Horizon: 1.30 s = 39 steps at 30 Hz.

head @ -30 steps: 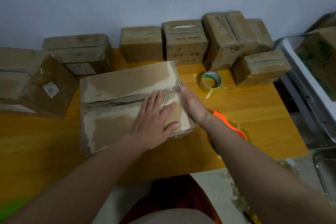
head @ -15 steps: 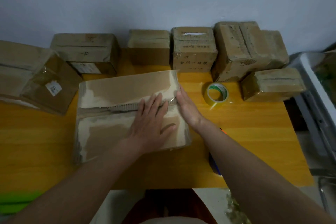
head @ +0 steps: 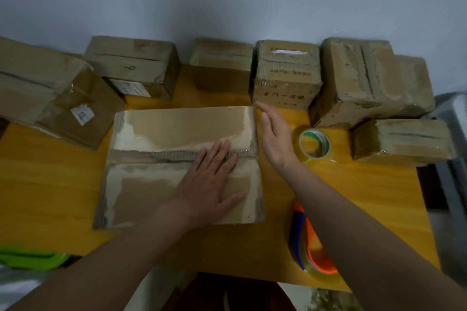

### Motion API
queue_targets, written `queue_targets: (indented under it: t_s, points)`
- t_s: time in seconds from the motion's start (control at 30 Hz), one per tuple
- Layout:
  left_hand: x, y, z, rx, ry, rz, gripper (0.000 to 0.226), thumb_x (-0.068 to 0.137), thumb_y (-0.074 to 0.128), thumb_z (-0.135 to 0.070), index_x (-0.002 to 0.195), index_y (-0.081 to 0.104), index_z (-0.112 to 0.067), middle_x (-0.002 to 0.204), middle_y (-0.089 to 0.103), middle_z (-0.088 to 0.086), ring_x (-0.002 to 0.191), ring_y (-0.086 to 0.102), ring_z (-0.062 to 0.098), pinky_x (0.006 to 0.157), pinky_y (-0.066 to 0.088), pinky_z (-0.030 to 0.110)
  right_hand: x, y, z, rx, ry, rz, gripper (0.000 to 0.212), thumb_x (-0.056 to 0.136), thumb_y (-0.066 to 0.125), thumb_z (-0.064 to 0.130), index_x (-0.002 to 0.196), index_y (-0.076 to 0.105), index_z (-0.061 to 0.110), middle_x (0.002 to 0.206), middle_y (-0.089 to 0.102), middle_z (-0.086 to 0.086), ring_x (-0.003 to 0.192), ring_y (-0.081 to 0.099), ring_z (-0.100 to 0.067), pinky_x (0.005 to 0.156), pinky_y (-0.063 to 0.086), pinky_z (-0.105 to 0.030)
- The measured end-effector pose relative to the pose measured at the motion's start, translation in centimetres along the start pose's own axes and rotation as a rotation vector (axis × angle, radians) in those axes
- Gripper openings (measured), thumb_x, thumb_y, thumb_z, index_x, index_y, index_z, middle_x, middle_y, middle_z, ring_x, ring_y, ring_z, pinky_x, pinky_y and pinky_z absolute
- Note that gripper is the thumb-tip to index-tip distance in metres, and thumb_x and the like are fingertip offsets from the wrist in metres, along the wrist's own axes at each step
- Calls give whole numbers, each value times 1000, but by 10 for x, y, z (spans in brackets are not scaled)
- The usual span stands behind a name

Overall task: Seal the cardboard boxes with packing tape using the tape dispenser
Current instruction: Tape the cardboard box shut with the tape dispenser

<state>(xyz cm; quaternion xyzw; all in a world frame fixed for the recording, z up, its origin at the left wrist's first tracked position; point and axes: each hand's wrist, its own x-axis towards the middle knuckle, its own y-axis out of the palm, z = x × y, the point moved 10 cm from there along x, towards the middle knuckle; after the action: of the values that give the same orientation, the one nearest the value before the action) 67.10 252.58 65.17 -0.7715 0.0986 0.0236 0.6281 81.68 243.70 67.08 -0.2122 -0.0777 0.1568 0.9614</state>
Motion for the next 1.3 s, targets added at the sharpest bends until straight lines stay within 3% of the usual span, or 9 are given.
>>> queue_targets:
  t_s: [0.17,0.27,0.43,0.53,0.63,0.8,0.93,1.1,1.3]
  points:
    - [1,2,1,16,0,-12,83,92,12,-72,154,15,-16,162,-3,5,149,-11,17,119,-2,41,28,46,21,-212,-219,266,32,101,38,18,122,59,6,116,56,-9,108,51,-17,90,36,-19]
    - [0,6,1,17,5,4,83,92,16,-71,154,16,-15,163,-4,5,149,-11,18,118,-3,41,41,51,-1,-170,-60,315,30,103,37,17,121,60,8,115,58,-6,104,50,-12,85,34,-18]
    - [1,5,0,42,15,3,82,93,23,-69,154,17,-15,163,-3,7,149,-9,20,118,1,43,29,46,-22,281,293,130,21,102,38,17,116,53,16,103,58,3,89,55,-10,71,48,-19]
    - [1,6,-1,63,26,15,82,93,22,-69,154,14,-14,162,-5,8,149,-10,20,118,1,44,28,50,-31,291,363,191,19,100,42,28,117,49,20,111,57,-3,100,57,-19,81,50,-33]
    - [1,7,-2,74,18,26,83,93,19,-69,155,8,-15,162,-8,8,149,-12,20,118,0,44,28,56,-42,296,427,271,38,97,42,48,113,57,17,101,61,0,96,58,-17,85,48,-38]
    - [0,7,-4,74,22,69,83,92,5,-70,153,-12,-18,159,-25,7,145,-25,18,118,-7,43,10,69,-66,362,561,369,99,69,31,92,140,44,25,140,51,-2,130,46,-23,109,35,-53]
    - [1,8,-3,67,8,85,82,91,2,-70,152,-17,-19,156,-31,5,142,-32,16,118,-11,42,-10,52,-32,351,470,290,61,99,22,57,152,17,27,155,29,4,137,30,-13,113,25,-34]
    - [0,8,-5,69,3,100,82,89,0,-70,151,-20,-20,156,-32,5,141,-34,16,118,-12,42,-46,45,-28,331,380,258,53,106,23,32,154,3,27,153,21,11,131,26,-2,98,25,-12]
    - [0,8,-7,85,2,83,82,91,5,-68,153,-14,-17,158,-27,8,144,-29,20,119,-11,44,-116,40,-37,346,425,210,51,105,28,30,153,10,30,155,27,3,138,32,-10,114,29,-32]
